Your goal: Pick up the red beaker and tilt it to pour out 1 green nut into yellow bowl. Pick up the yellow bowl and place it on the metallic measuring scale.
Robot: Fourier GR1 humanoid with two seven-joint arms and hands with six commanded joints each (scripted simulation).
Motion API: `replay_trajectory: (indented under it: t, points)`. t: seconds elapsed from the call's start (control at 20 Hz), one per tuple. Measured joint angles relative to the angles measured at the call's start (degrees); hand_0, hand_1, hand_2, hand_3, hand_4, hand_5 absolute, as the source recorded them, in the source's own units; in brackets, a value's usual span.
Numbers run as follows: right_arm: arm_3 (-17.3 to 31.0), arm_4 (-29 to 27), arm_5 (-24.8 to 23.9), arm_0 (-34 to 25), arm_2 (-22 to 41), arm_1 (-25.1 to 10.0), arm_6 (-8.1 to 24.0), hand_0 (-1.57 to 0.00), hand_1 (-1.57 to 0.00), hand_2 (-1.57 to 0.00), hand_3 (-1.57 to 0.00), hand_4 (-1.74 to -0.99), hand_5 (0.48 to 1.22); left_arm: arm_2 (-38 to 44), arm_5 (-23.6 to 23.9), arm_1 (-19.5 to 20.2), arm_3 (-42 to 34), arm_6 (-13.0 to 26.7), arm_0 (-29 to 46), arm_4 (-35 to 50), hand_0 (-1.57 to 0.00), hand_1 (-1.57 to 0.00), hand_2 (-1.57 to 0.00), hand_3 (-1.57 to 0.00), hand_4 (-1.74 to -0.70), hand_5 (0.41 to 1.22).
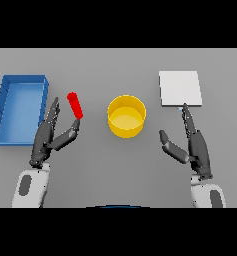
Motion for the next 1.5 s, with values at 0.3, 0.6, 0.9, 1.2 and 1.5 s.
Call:
replay_trajectory:
  t: [0.3,0.6,0.9,1.2,1.5]
  points:
    - [0.26,-0.64,0.45,0.57,0.25,0.57,-1.56,0.0,0.0,0.0,0.0,-1.229,0.667,3.47,1.51,0.6,12.11,-1.87,-9.39,0.07,0.0,0.0,0.0,0.0,-1.15,0.629]
    - [0.01,-1.18,0.31,-0.43,-0.67,-0.01,-0.04,0.0,0.0,0.0,0.0,-1.247,0.673,6.21,2.99,-0.28,24.32,-6.47,-17.38,0.35,0.0,0.0,0.0,0.0,-1.21,0.636]
    - [-0.84,-1.95,1.44,1.35,-0.38,-0.25,-1.18,0.0,0.0,0.0,0.0,-1.267,0.692,6.72,5.59,-0.56,33.17,-10.22,-24.52,-2.11,0.0,0.0,0.0,0.0,-1.26,0.671]
    - [-0.37,-1.19,0.48,-0.03,-0.5,0.03,-0.23,0.0,0.0,0.0,0.0,-1.255,0.691,8.24,7.12,-1.38,39.38,-14.18,-28.19,-2.05,-0.09,-0.14,-0.15,-0.05,-1.32,0.741]
    - [0.26,-0.68,0.38,-0.39,-0.6,-0.42,-1.01,0.0,0.0,0.0,0.0,-1.233,0.688,9.91,9.27,-2.86,42.96,-19.4,-29.88,-1.87,-1.16,-1.18,-1.17,-1.0,-1.6,1.073]
